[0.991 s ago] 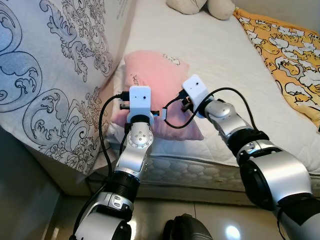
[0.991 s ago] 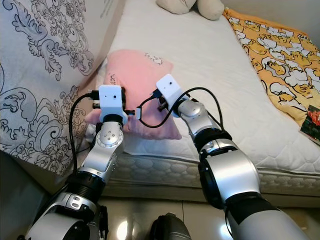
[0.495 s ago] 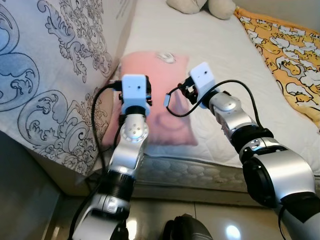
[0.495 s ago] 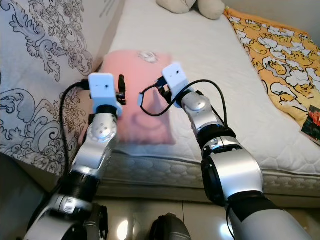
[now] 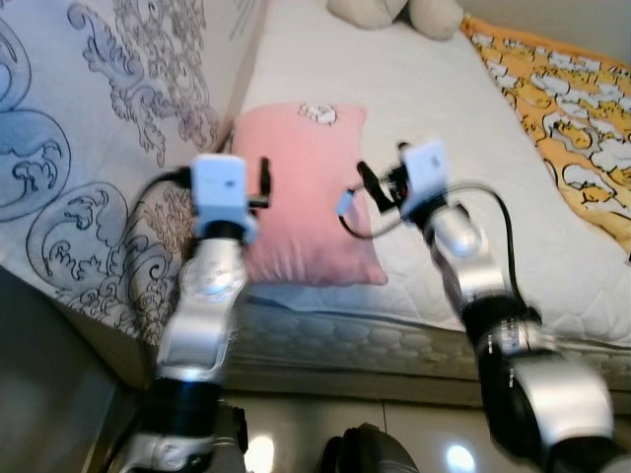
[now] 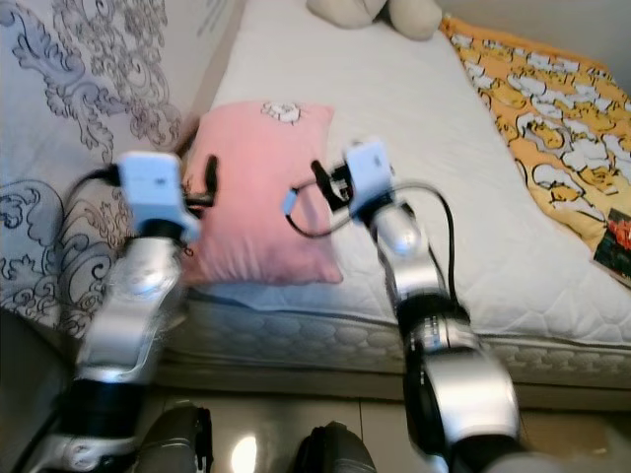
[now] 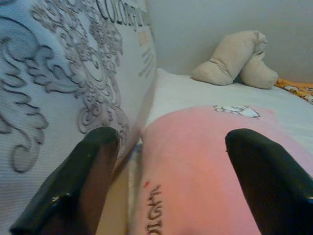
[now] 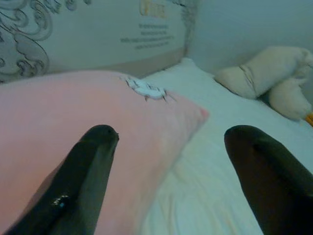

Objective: Clean up the room

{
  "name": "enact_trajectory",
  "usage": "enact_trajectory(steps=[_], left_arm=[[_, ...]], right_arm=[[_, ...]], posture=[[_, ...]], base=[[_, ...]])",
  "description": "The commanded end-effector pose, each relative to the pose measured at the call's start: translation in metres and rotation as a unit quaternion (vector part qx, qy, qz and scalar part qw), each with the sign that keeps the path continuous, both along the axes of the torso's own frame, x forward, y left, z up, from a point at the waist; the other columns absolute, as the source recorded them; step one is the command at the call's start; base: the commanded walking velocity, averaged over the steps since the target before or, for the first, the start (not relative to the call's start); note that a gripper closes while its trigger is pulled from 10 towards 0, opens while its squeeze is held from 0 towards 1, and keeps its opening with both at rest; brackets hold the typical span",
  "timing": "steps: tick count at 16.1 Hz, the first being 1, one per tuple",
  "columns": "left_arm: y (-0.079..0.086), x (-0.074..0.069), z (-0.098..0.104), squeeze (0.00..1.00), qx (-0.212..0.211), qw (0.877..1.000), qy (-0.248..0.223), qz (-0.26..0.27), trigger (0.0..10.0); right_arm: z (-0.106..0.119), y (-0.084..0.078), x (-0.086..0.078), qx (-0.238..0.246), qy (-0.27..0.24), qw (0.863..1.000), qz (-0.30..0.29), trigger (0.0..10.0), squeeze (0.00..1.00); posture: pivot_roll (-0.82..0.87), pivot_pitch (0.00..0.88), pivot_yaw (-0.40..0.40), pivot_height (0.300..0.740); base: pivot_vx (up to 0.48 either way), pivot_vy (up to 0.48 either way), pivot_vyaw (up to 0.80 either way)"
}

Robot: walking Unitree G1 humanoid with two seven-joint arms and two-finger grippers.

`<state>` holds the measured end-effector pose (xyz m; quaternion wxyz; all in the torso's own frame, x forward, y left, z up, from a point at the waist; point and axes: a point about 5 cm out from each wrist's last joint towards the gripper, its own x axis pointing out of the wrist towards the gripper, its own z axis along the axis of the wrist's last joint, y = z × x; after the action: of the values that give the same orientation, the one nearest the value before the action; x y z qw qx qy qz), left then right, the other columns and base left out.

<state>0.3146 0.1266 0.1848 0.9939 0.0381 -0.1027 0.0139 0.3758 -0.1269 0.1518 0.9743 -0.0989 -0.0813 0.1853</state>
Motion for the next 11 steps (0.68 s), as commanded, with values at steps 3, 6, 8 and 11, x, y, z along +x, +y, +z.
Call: enact_trajectory(steps=[3,6,8,11], left_arm=[[-0.008,-0.002,0.001,1.00,-0.005,1.000,0.003,-0.020,10.0],[0.026,-0.038,-0.023,1.00,0.040,0.997,0.047,-0.038,10.0],[0.030,-0.049,-0.024,1.00,0.057,0.996,0.051,-0.045,10.0],[0.027,-0.047,-0.017,1.00,0.067,0.995,0.041,-0.055,10.0]], right_arm=[[0.011,-0.008,0.002,0.014,-0.021,1.000,-0.018,10.0,1.00],[-0.033,-0.030,-0.073,0.064,-0.024,0.991,-0.111,10.0,1.00],[-0.037,-0.038,-0.096,0.066,-0.028,0.989,-0.128,10.0,1.00],[-0.047,-0.049,-0.107,0.086,0.006,0.984,-0.158,10.0,1.00]], posture=[[0.14,0.012,-0.161,0.697],[0.11,0.000,-0.121,0.697],[0.11,0.000,-0.118,0.697],[0.11,0.000,-0.112,0.697]], base=[[0.000,0.000,0.00],[0.000,0.000,0.00],[0.000,0.000,0.00],[0.000,0.000,0.00]])
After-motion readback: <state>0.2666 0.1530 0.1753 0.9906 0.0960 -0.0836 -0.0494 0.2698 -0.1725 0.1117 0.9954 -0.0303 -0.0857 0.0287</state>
